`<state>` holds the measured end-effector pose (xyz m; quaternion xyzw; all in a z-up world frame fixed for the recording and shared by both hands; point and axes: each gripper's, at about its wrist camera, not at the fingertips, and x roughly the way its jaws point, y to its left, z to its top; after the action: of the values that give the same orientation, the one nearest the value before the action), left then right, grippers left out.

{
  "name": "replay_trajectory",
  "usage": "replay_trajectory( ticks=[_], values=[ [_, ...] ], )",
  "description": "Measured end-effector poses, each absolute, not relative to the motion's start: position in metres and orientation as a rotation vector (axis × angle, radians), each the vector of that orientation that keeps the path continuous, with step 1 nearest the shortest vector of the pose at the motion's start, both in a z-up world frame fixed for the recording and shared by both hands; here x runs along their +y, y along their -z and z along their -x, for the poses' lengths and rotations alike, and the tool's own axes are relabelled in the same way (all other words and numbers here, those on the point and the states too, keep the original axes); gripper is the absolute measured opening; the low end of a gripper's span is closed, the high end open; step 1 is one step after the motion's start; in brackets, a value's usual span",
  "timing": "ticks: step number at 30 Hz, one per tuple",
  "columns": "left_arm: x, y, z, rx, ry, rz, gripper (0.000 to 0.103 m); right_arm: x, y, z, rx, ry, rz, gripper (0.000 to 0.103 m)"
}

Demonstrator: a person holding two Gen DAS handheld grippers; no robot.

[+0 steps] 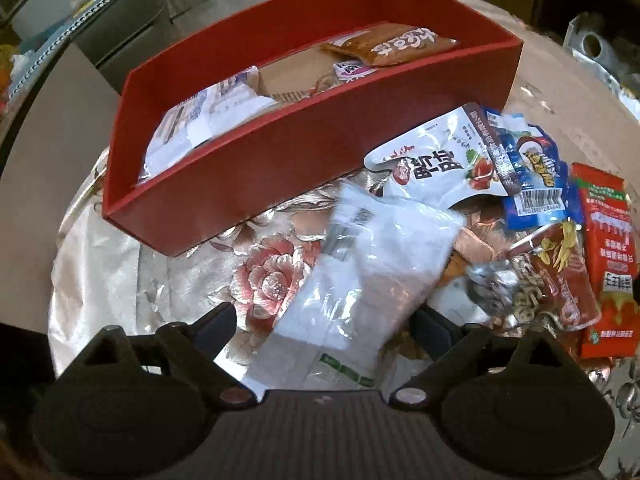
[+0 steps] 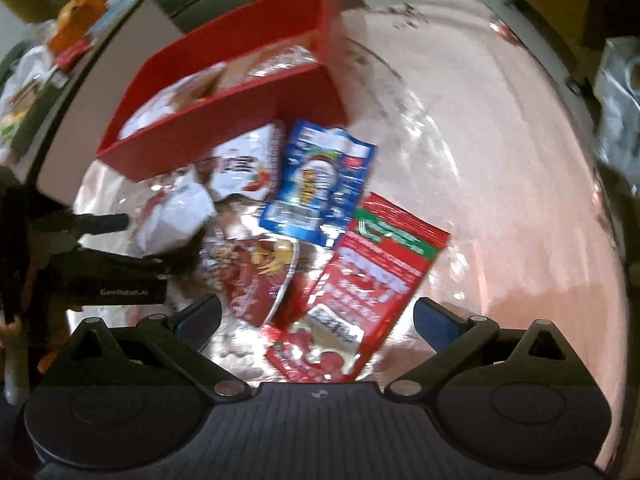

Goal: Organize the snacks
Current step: 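Grasp the white clear snack packet with the left tool while the right tool approaches the red packet, then grasp the red snack packet with the right tool while the left tool holds the white packet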

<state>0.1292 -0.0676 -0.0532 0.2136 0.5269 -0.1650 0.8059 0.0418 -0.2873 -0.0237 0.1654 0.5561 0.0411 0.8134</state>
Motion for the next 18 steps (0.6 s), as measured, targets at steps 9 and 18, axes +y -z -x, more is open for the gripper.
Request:
replay_trajectory(
  ticks=[9,18],
  values=[
    [-0.052,0.044,-0.111,1.194,0.388,-0.359,0.05,-0.275,0.051,-0.051,1.217,0.011,-0.333,0.103],
    [-0.042,0.047,-0.093,1.218,0.37,-0.302,0.057,-0.246,0.056,-0.056,1.207,0.116,-0.185,0.103]
  ],
)
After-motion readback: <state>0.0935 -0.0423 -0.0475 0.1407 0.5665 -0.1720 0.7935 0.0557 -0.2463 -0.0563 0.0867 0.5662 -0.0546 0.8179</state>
